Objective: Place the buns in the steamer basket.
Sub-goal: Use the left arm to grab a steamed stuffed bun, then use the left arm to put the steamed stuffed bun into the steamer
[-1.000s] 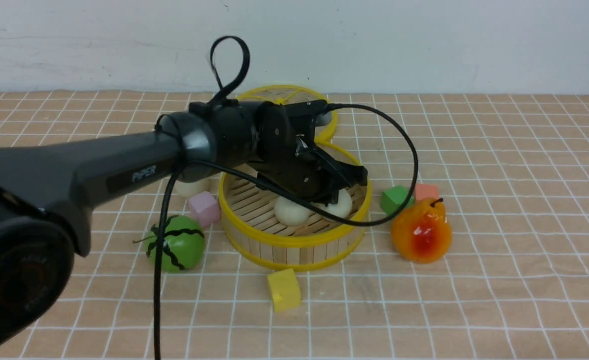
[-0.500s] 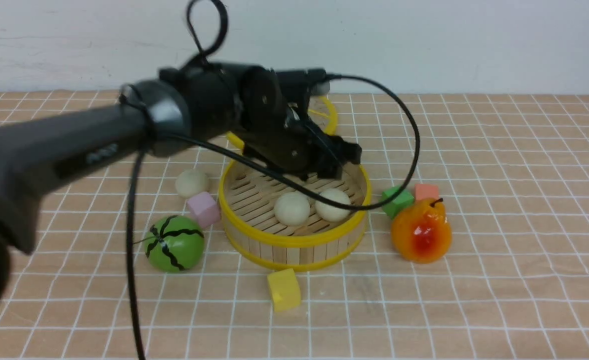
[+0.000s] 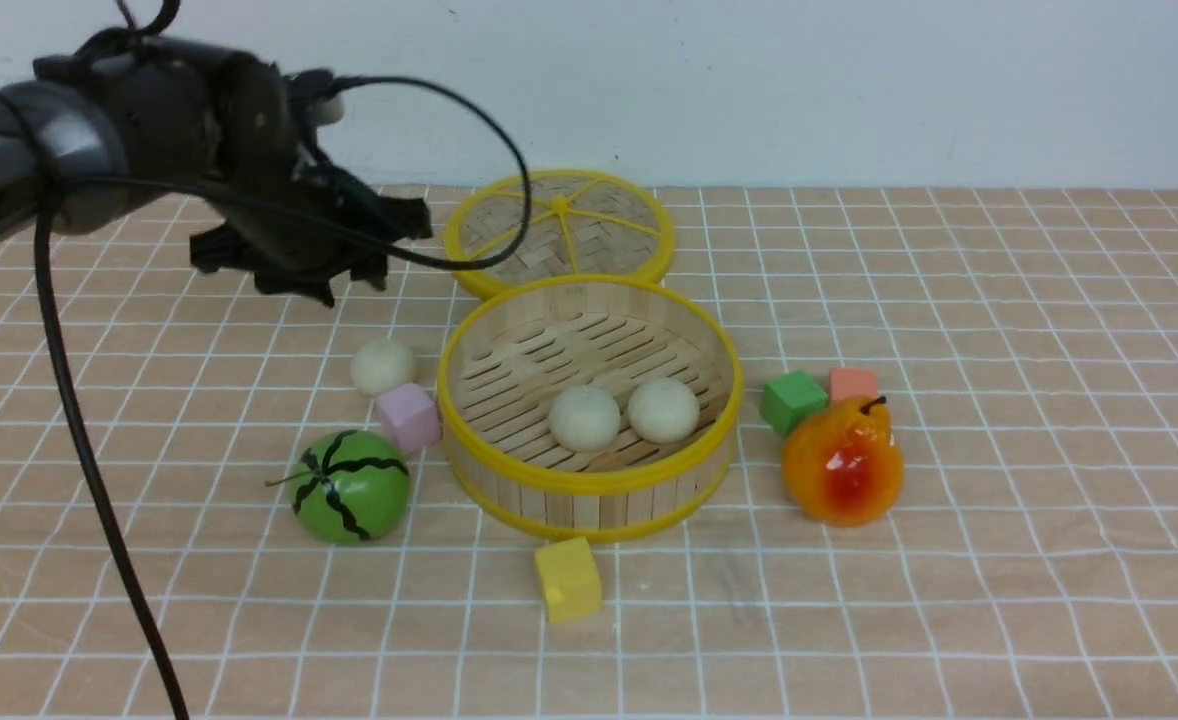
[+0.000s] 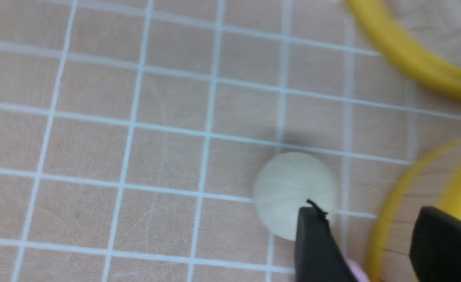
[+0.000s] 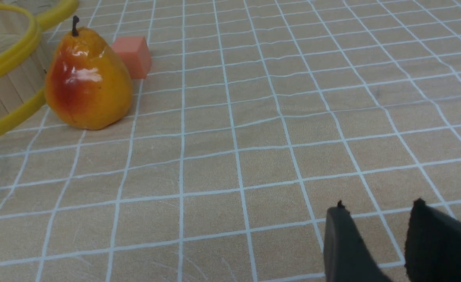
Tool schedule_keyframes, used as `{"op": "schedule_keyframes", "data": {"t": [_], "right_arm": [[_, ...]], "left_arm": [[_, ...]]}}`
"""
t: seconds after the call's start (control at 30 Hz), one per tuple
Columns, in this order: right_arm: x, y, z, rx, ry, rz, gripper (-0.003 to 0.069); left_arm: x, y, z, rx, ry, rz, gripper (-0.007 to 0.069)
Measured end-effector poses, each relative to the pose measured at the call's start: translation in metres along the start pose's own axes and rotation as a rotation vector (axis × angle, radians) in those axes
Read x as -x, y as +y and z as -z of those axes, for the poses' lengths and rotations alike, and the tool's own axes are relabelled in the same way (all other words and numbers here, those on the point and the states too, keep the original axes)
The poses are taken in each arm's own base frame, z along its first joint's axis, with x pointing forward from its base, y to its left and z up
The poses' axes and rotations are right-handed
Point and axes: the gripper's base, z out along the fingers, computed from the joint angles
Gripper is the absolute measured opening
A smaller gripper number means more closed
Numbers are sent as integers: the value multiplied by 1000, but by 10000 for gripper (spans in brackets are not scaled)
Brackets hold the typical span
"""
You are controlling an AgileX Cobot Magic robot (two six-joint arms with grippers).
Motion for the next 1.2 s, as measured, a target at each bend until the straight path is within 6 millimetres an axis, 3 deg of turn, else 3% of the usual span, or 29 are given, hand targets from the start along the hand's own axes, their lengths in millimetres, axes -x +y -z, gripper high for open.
{"op": "schedule_keyframes", "data": {"t": [0.3, 0.53, 0.63, 0.8, 0.87, 1.03, 1.17, 1.2], "right_arm": [[0, 0, 0, 0, 0, 0, 241], [0, 0, 0, 0, 0, 0, 241], [0, 0, 0, 0, 0, 0, 241], [0, 0, 0, 0, 0, 0, 241], [0, 0, 0, 0, 0, 0, 241], [0, 0, 0, 0, 0, 0, 241], [0, 0, 0, 0, 0, 0, 241], [0, 0, 0, 0, 0, 0, 241]], "left_arm": [[-15, 4, -49, -6, 24, 22, 287], [-20, 7, -64, -7, 18, 24, 272], [-19, 7, -65, -6, 21, 24, 218], [-22, 8, -65, 6, 50, -9, 66], [-22, 9, -63, 12, 68, -48, -8], [-13, 5, -39, 5, 61, -74, -13], [5, -16, 13, -103, -16, -39, -13], [6, -18, 17, -116, -21, -34, -13]]}}
